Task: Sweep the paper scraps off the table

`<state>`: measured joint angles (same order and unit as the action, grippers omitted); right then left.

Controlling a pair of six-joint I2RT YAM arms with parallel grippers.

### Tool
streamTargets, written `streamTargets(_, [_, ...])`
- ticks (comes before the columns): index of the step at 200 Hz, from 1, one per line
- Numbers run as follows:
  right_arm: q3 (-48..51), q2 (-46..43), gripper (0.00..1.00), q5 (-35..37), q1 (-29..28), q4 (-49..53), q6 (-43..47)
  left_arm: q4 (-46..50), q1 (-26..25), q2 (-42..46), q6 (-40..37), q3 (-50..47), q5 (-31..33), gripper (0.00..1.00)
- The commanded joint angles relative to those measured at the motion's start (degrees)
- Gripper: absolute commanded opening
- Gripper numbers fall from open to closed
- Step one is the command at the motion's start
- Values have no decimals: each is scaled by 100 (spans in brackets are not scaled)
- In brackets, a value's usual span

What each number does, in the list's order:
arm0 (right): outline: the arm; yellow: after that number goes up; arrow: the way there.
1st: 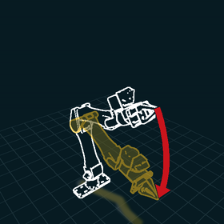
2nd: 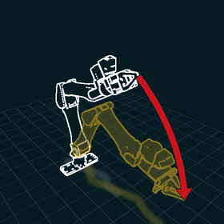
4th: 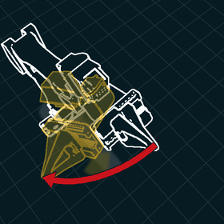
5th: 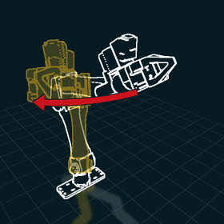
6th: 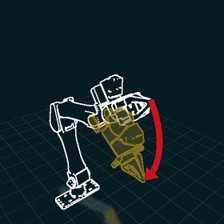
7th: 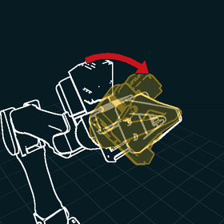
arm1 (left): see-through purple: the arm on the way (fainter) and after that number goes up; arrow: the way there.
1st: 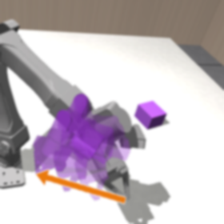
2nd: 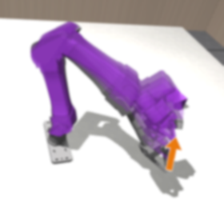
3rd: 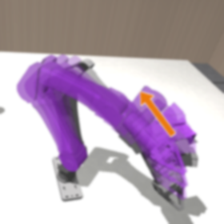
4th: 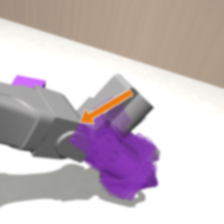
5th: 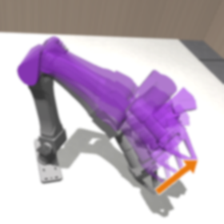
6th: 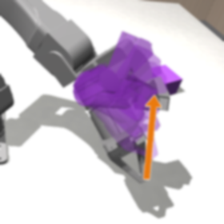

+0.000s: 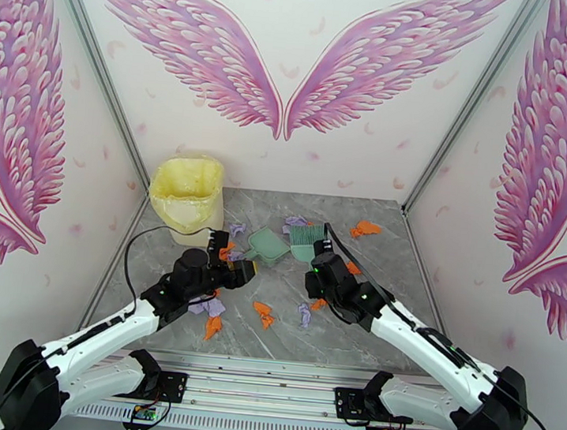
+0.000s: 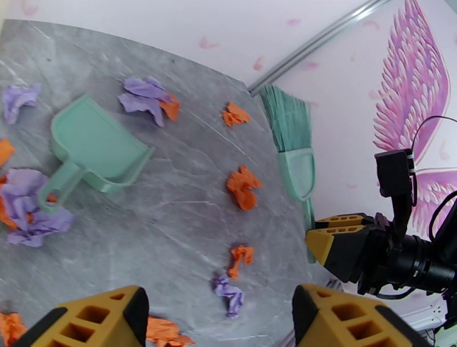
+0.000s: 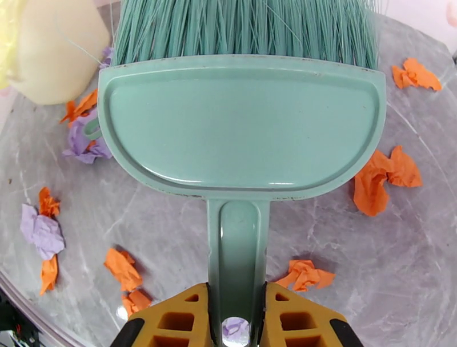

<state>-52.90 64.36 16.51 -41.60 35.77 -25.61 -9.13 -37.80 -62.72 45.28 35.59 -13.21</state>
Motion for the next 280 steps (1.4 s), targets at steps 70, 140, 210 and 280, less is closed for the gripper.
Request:
streamTargets(70, [219, -499, 23, -56, -404, -206, 37, -1315, -939, -1819, 767, 1327, -81, 70])
streamTargets(140, [217, -679, 23, -244, -603, -333, -95, -1523, -975, -2359, 880, 1696, -190, 61])
streamTargets(210, [236, -575, 22, -325, -656, -450, -119, -1417, -966, -2215, 738, 1677, -211, 25])
streamTargets(280, [406, -623, 24, -542, -656, -680, -246, -1461, -948, -2103, 700, 1497, -231, 5])
